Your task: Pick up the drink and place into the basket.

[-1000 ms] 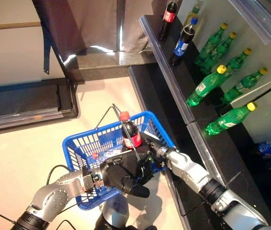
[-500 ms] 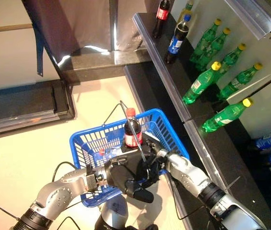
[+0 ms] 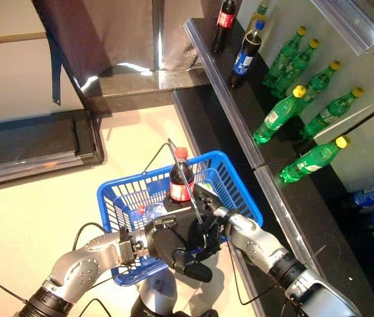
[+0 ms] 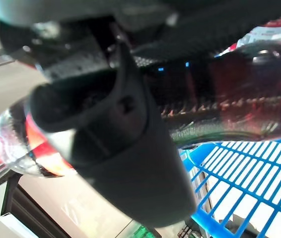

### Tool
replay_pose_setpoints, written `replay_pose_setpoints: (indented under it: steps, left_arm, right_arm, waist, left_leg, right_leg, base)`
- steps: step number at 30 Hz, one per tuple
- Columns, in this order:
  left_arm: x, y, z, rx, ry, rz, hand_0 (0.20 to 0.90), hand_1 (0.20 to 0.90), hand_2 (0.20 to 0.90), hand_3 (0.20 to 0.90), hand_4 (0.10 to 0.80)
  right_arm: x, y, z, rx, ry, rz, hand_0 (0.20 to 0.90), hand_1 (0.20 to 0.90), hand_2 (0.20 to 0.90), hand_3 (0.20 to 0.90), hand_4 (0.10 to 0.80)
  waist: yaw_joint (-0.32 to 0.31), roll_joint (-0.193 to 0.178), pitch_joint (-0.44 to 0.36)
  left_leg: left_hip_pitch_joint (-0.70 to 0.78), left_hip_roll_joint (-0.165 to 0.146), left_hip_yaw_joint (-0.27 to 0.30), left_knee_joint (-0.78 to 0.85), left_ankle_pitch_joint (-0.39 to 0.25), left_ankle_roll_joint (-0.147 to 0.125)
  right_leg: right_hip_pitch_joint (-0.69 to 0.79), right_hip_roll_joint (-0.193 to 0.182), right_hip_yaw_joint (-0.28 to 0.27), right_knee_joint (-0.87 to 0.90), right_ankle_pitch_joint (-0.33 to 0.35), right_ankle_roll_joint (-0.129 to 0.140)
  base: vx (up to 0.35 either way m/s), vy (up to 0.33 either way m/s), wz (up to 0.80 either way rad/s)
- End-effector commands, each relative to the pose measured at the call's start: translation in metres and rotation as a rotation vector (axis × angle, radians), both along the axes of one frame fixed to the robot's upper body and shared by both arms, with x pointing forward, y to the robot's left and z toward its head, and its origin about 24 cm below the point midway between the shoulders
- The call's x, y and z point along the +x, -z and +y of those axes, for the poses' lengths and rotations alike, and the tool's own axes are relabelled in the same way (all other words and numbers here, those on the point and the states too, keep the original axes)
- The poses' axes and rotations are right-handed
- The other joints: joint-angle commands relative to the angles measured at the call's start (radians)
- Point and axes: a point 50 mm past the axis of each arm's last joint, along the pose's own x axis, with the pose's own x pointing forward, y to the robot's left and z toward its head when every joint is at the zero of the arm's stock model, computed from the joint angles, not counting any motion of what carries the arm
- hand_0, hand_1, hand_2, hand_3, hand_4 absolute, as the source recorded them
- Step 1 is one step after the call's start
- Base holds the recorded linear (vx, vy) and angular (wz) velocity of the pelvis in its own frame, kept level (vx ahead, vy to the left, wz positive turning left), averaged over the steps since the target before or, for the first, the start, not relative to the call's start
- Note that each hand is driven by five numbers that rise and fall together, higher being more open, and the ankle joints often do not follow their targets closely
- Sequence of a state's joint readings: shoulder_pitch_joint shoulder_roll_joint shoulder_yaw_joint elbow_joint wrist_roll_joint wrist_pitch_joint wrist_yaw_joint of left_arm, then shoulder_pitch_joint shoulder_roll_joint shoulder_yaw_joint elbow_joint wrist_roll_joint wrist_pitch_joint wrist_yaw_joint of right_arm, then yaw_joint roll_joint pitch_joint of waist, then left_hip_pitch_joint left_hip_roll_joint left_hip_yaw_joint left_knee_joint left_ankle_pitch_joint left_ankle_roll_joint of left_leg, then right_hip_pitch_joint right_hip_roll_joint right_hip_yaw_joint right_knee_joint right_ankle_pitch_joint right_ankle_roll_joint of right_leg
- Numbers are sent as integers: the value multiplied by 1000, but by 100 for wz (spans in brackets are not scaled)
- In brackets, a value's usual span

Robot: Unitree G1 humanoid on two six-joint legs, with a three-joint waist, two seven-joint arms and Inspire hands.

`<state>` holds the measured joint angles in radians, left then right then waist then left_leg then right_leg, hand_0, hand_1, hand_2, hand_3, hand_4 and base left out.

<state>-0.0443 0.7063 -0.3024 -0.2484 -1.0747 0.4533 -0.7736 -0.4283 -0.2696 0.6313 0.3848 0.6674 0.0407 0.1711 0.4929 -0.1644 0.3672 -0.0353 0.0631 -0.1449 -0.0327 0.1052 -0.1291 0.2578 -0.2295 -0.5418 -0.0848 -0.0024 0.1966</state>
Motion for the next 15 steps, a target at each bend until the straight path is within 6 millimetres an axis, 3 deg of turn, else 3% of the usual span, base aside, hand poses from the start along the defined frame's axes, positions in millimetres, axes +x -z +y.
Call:
replay_pose_setpoints:
  steps: [1, 8, 15]
  left_arm:
    - [-47, -113, -66, -716, 604, -544, 300, 300, 300, 200, 100]
    - [-46, -110, -68, -714, 594, -544, 300, 300, 300, 200, 100]
    - [-46, -111, -65, -714, 587, -547, 300, 300, 300, 200, 100]
  right_arm:
    - [-7, -20, 32, 183, -94, -86, 300, 300, 300, 200, 100]
    - [-3, -14, 26, 292, 43, -7, 300, 300, 300, 200, 100]
    - [-1, -10, 16, 277, 89, -18, 300, 300, 300, 200, 100]
  waist:
    - [4, 66, -353]
    - [1, 68, -356]
    - [-5, 70, -358]
  left_leg:
    - [64, -5, -20, -55, -24, 39]
    - [65, -4, -14, -55, -25, 39]
    - [65, -1, -6, -55, -26, 39]
  right_leg:
    - [-19, 48, -18, 76, 4, -67]
    - [-19, 49, -18, 77, 4, -66]
    - [-22, 48, -16, 79, 2, -66]
  base:
    - [0, 0, 0]
    - [0, 0, 0]
    - [0, 0, 0]
